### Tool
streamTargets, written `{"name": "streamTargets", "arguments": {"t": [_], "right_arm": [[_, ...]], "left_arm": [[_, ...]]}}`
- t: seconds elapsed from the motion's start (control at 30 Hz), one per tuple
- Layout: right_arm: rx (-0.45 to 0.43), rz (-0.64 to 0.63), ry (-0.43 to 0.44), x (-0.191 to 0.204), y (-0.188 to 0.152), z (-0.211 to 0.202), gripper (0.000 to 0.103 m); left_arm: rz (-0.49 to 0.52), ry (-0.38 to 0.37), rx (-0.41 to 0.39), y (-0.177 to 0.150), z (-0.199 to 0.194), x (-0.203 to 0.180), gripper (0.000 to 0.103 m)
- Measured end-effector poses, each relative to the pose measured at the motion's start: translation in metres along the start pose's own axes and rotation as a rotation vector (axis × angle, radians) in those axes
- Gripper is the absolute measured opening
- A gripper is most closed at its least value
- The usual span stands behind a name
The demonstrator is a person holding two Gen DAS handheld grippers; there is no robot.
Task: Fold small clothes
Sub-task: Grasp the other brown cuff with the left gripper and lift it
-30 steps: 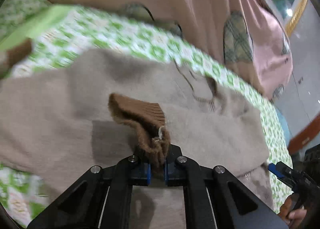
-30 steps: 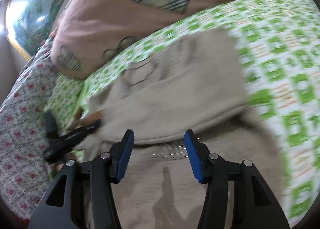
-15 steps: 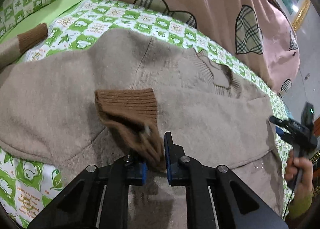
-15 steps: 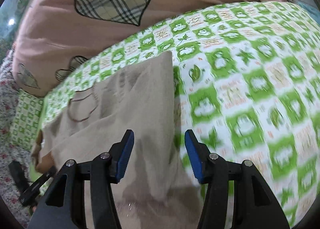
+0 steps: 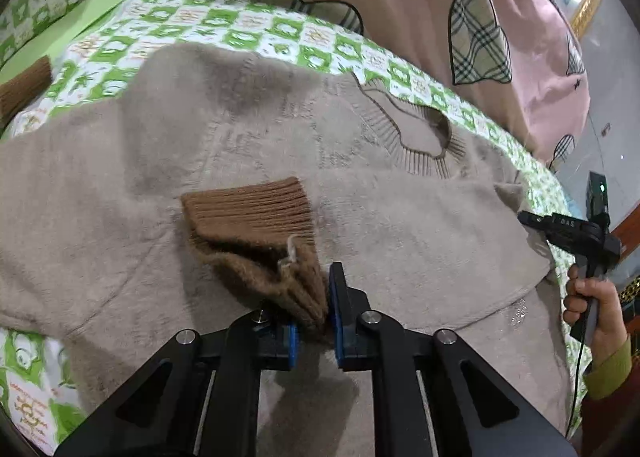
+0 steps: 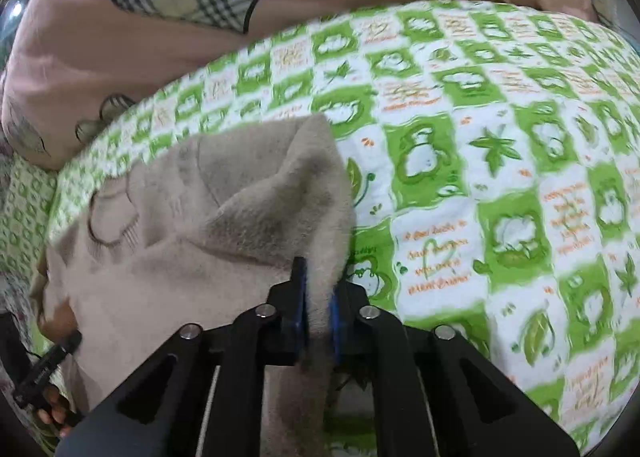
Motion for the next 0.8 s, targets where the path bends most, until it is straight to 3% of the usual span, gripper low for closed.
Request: {"name": "streamTargets", "arguments": {"t": [0.07,0.1,0.17,0.23,0.3,0.37,0.5,0.57,0.73,0.8], "right_arm": [[-0.053,-0.015,-0.076,-0.003,0.003,-0.018,0.022],[-0.096,-0.025,-0.056,0.008,0.004,-0.033,0.022],[-0.105,-0.037,0.079,0.036,-0.004,-0.047,0.023],[-0.058,-0.040,0.163,0.055,-0.019,-0.049,0.025],[-0.008,-0.032,0.149,0.054,-0.037,-0.044,0.026],[0.011,-0.042,0.080,0.038,-0.055,-0.039,0.026],[-0.050,0.067,0.108,0.019,-0.058,-0.064,0.026],[-0.079,0.083,0.131,0.023,-0.060,-0.082,0.032],[-0.089,0.088,0.231,0.060,-0.084,-0.109,0.041],[-0.071,0.085,0.263,0.075,-0.101,-0.117,0.042]], "left_arm": [[-0.005,0.004,-0.007,0.001,-0.005,0.005,0.018],[-0.014,0.002,-0.006,0.001,-0.005,0.008,0.018],[-0.022,0.000,-0.001,0.000,-0.005,0.011,0.019],[-0.018,0.015,-0.001,-0.001,-0.006,0.012,0.019],[-0.011,0.026,-0.003,-0.004,-0.011,0.014,0.020],[0.006,0.041,-0.001,-0.008,-0.019,0.019,0.022],[0.026,0.070,-0.012,-0.012,-0.043,0.035,0.025],[0.019,0.093,-0.032,-0.008,-0.059,0.048,0.027],[0.012,0.182,-0.089,0.012,-0.088,0.085,0.063],[0.011,0.228,-0.114,0.025,-0.097,0.102,0.064]]}}
Point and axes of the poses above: each gripper's, at about its wrist camera, not at the fingertips, and z roughly the way its jaws point, x to its left, y to its top, the point moved 9 cm from there along z, roughly the way its jaws point, and after that the axes turned 13 degrees about -x, right-handed, at the moved point
